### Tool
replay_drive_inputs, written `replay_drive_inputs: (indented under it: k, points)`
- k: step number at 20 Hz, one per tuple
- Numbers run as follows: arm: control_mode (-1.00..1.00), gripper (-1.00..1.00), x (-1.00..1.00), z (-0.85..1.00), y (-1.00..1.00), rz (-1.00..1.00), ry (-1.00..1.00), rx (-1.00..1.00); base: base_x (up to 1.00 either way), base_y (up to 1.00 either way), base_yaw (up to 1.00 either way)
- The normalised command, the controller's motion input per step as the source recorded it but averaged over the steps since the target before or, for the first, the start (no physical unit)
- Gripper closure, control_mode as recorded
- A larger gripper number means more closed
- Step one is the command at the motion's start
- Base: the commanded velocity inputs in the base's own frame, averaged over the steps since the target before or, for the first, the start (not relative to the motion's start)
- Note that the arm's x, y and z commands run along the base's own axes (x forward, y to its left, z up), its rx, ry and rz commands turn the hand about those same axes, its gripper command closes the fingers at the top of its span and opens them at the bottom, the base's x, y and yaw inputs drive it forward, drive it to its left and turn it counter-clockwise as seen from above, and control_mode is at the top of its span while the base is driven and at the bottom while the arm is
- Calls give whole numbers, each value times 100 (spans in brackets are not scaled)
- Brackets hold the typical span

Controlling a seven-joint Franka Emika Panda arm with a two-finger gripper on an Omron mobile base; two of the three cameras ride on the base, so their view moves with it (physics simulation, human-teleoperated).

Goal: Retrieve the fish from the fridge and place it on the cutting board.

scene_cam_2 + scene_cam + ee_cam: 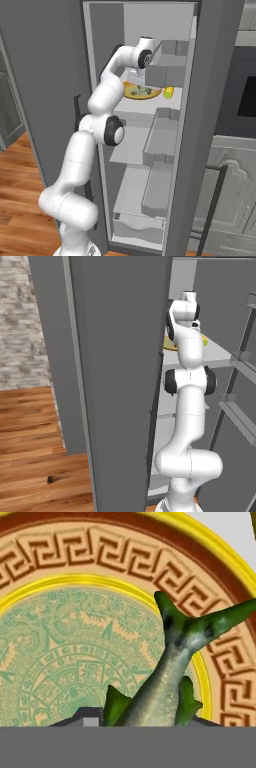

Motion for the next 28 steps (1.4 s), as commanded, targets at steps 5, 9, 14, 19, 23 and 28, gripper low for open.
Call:
replay_drive_inputs:
  k: [5,9,14,19,23,28]
  points:
    - [-100,100,0,2,0,-3,0,0,0,0,0]
    - [-100,100,0,41,0,-11,0,0,0,0,0]
    - [-100,100,0,39,0,-16,7,0,0,0,0]
    - [-100,100,-3,10,0,-14,6,0,0,0,0]
    - [-100,100,-35,-5,0,-9,-4,0,0,0,0]
    - [-100,100,-75,0,0,-2,-11,0,0,0,0]
